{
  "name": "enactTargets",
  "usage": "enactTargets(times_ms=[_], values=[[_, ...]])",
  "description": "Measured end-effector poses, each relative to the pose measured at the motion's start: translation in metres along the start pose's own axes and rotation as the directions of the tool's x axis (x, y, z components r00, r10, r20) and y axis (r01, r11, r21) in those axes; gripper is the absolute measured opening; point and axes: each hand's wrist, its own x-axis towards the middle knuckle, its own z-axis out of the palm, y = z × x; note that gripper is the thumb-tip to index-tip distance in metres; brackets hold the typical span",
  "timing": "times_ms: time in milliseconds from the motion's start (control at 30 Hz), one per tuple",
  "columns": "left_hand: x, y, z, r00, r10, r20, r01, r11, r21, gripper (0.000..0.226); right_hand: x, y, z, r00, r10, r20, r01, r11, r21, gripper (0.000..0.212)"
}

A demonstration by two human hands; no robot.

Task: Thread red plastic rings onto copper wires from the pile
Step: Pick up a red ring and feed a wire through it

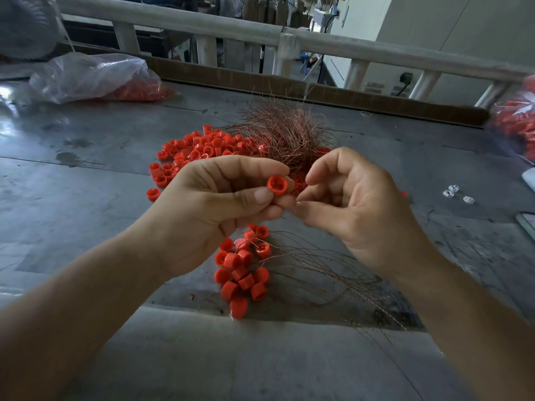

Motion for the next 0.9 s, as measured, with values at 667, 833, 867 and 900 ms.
enactTargets(times_ms=[667,833,867,900], values=[[0.000,0.000,-0.002,0.998,-0.024,-0.057,0.020,0.998,-0.065,0.025,0.035,0.075,-0.069,0.918,0.226,-0.326,-0.389,0.675,-0.627,0.011],[0.000,0.000,-0.002,0.998,-0.028,-0.051,0.025,0.997,-0.072,0.025,0.037,0.082,-0.064,0.929,0.192,-0.316,-0.363,0.641,-0.677,0.015],[0.000,0.000,-0.002,0.998,-0.029,-0.048,0.025,0.997,-0.068,0.025,0.037,0.083,-0.063,0.931,0.180,-0.319,-0.358,0.629,-0.690,0.014],[0.000,0.000,-0.002,0.999,-0.029,-0.044,0.026,0.998,-0.063,0.025,0.037,0.084,-0.064,0.933,0.171,-0.317,-0.352,0.624,-0.697,0.012]])
